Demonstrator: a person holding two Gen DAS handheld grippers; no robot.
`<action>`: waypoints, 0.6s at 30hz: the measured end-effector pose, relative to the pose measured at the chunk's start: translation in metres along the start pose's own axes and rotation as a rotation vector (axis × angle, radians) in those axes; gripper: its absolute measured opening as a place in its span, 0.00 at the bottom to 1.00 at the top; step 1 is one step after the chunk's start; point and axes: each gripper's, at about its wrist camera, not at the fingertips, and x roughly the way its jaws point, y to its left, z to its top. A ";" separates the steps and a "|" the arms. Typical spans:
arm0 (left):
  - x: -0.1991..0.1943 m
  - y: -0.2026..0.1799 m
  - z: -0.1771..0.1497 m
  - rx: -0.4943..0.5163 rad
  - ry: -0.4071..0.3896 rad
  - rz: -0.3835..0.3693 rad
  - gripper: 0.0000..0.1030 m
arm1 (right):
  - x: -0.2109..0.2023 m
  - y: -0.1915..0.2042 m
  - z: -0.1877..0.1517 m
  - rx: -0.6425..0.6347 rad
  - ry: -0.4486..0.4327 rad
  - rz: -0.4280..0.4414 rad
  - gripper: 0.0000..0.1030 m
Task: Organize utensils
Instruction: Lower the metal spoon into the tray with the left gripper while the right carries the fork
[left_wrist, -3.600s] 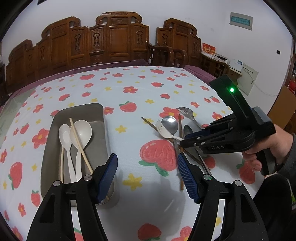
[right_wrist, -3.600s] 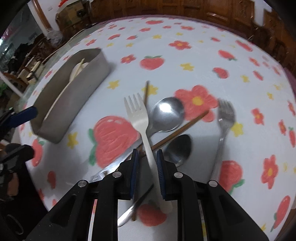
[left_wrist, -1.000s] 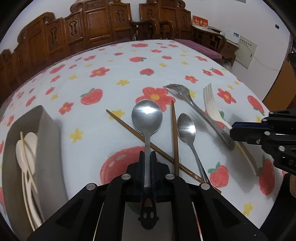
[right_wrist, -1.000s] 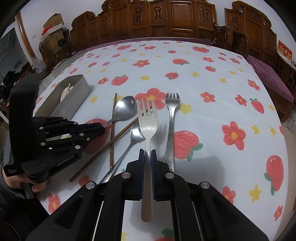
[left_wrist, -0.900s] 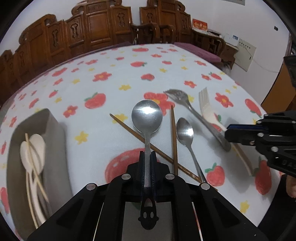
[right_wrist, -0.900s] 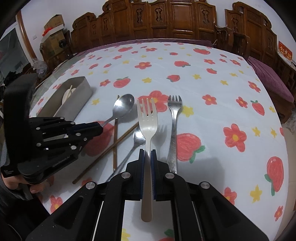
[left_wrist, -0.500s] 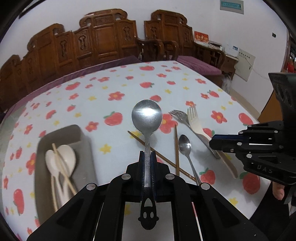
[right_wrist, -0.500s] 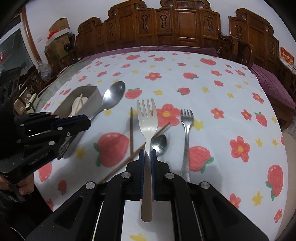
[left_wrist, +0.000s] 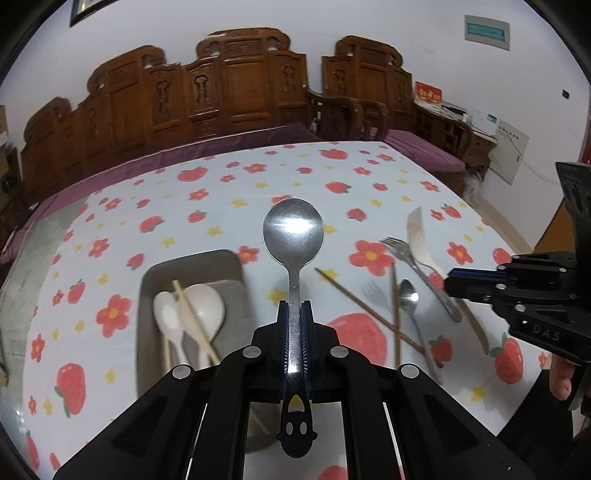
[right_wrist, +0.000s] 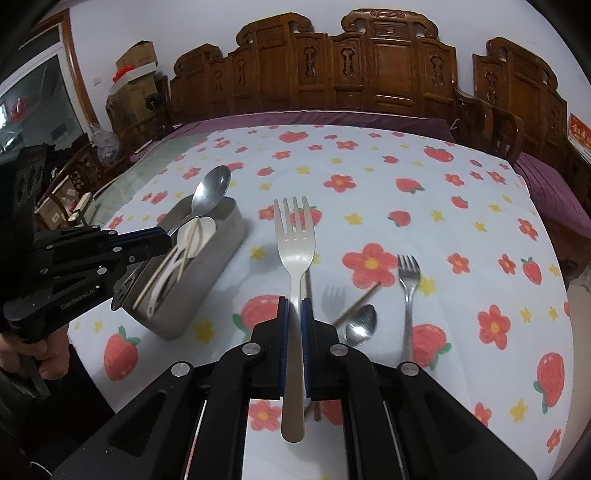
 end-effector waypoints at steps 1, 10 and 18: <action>0.001 0.007 -0.001 -0.011 0.001 0.005 0.05 | 0.001 0.002 0.001 0.000 0.000 0.002 0.08; 0.017 0.059 -0.013 -0.108 0.028 0.044 0.05 | 0.020 0.016 0.010 -0.009 0.016 0.017 0.08; 0.044 0.078 -0.026 -0.140 0.095 0.070 0.05 | 0.034 0.027 0.017 -0.021 0.028 0.026 0.08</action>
